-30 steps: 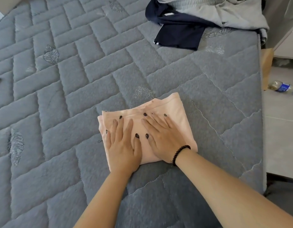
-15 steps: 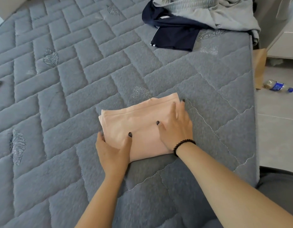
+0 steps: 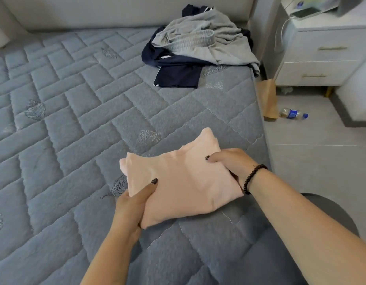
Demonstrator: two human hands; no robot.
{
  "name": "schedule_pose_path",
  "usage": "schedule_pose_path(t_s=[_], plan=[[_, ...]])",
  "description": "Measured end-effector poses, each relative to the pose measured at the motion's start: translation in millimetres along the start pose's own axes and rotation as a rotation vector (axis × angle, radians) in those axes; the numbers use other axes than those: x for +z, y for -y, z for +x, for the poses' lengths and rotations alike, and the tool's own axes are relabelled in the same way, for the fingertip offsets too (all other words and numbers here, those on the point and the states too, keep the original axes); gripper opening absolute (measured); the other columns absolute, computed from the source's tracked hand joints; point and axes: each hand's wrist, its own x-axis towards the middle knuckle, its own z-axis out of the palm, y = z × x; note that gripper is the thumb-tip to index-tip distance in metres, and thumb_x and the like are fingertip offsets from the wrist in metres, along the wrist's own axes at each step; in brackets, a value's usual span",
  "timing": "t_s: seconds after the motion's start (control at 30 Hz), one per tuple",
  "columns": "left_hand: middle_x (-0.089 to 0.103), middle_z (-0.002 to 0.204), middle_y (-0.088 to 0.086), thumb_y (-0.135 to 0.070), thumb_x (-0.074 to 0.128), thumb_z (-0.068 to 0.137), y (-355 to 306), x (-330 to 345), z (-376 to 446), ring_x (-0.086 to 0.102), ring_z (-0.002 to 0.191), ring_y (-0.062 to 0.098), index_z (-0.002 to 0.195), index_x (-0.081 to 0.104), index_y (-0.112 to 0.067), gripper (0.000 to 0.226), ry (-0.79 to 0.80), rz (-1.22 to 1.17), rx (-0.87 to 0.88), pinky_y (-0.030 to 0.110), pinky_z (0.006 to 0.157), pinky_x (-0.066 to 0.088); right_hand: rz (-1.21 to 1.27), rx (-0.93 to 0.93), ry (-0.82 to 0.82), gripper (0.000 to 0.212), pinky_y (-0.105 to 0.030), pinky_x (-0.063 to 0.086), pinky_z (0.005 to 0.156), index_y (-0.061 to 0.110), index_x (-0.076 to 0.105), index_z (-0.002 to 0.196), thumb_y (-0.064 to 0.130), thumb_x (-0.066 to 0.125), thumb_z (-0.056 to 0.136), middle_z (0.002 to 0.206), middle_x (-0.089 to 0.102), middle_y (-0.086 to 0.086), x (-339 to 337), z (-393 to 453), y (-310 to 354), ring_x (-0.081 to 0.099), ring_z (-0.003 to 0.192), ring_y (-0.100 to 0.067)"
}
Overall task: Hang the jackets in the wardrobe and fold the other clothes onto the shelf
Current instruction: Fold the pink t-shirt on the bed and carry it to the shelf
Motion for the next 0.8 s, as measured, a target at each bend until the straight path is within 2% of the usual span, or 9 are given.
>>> schedule_pose_path(t_s=[0.1, 0.2, 0.27, 0.33, 0.4, 0.5, 0.6, 0.73, 0.8], plan=[[0.076, 0.095, 0.003, -0.022, 0.077, 0.077, -7.5, 35.6, -14.7, 0.073, 0.086, 0.019, 0.109, 0.064, -0.013, 0.035, 0.130, 0.000, 0.089, 0.032, 0.065, 0.057, 0.205, -0.063, -0.017, 0.009, -0.033, 0.050, 0.072, 0.008, 0.068, 0.087, 0.010, 0.068, 0.078, 0.084, 0.071, -0.010, -32.4, -28.9, -3.3, 0.066, 0.076, -0.026], [0.076, 0.093, -0.003, -0.018, 0.071, 0.086, -15.0, 72.2, -30.9, 0.073, 0.084, 0.013, 0.106, 0.064, -0.018, 0.022, 0.242, 0.026, 0.179, 0.024, 0.058, 0.057, 0.368, -0.150, -0.057, 0.013, -0.033, 0.056, 0.068, 0.006, 0.069, 0.098, 0.006, 0.062, 0.086, 0.094, 0.073, -0.012, -65.6, -61.8, -10.5, 0.069, 0.079, -0.024], [0.076, 0.093, -0.008, -0.020, 0.068, 0.089, -16.8, 94.3, -41.3, 0.072, 0.085, 0.009, 0.104, 0.063, -0.024, 0.017, 0.316, 0.108, 0.245, 0.021, 0.059, 0.056, 0.399, -0.199, -0.101, 0.013, -0.031, 0.058, 0.062, 0.006, 0.068, 0.099, 0.010, 0.060, 0.089, 0.094, 0.074, -0.010, -88.6, -83.5, -19.0, 0.072, 0.076, -0.020], [0.075, 0.094, -0.011, -0.026, 0.068, 0.088, -15.8, 113.9, -51.3, 0.071, 0.087, 0.008, 0.105, 0.062, -0.028, 0.018, 0.359, 0.181, 0.289, 0.025, 0.065, 0.057, 0.392, -0.245, -0.188, 0.011, -0.031, 0.058, 0.061, 0.007, 0.068, 0.096, 0.013, 0.060, 0.090, 0.092, 0.075, -0.009, -111.6, -103.1, -28.5, 0.072, 0.075, -0.019], [0.074, 0.097, -0.010, -0.031, 0.069, 0.087, -12.7, 134.6, -61.3, 0.071, 0.089, 0.009, 0.107, 0.062, -0.030, 0.022, 0.411, 0.207, 0.297, 0.030, 0.070, 0.057, 0.364, -0.293, -0.315, 0.009, -0.035, 0.058, 0.068, 0.010, 0.070, 0.089, 0.014, 0.062, 0.090, 0.091, 0.075, -0.010, -135.5, -116.9, -38.3, 0.072, 0.077, -0.021], [0.074, 0.097, -0.014, -0.032, 0.070, 0.085, -5.0, 169.7, -79.1, 0.071, 0.087, 0.006, 0.108, 0.061, -0.032, 0.025, 0.492, 0.237, 0.301, 0.022, 0.063, 0.056, 0.353, -0.343, -0.455, 0.014, -0.039, 0.054, 0.076, 0.010, 0.072, 0.083, 0.015, 0.061, 0.090, 0.088, 0.075, -0.008, -167.6, -135.2, -55.7, 0.070, 0.081, -0.024], [0.074, 0.099, -0.009, -0.028, 0.070, 0.085, 4.3, 212.5, -97.0, 0.071, 0.088, 0.009, 0.114, 0.061, -0.027, 0.030, 0.569, 0.282, 0.285, 0.024, 0.063, 0.057, 0.378, -0.366, -0.564, 0.017, -0.037, 0.049, 0.073, 0.002, 0.067, 0.083, 0.016, 0.060, 0.090, 0.082, 0.071, -0.008, -203.1, -149.2, -79.7, 0.065, 0.075, -0.021], [0.076, 0.095, -0.002, -0.026, 0.071, 0.085, 16.5, 283.8, -110.3, 0.073, 0.085, 0.017, 0.111, 0.064, -0.021, 0.027, 0.650, 0.337, 0.197, 0.034, 0.062, 0.059, 0.493, -0.371, -0.673, 0.018, -0.033, 0.053, 0.067, 0.012, 0.070, 0.077, 0.017, 0.060, 0.091, 0.078, 0.074, -0.002, -259.7, -162.2, -113.6, 0.068, 0.069, -0.016], [0.076, 0.093, -0.001, -0.026, 0.072, 0.084, 26.1, 328.8, -113.5, 0.073, 0.085, 0.019, 0.108, 0.066, -0.021, 0.024, 0.704, 0.393, 0.205, 0.038, 0.065, 0.060, 0.542, -0.366, -0.726, 0.023, -0.030, 0.056, 0.060, 0.017, 0.073, 0.073, 0.018, 0.060, 0.091, 0.079, 0.075, -0.001, -293.8, -164.8, -128.7, 0.071, 0.069, -0.015]])
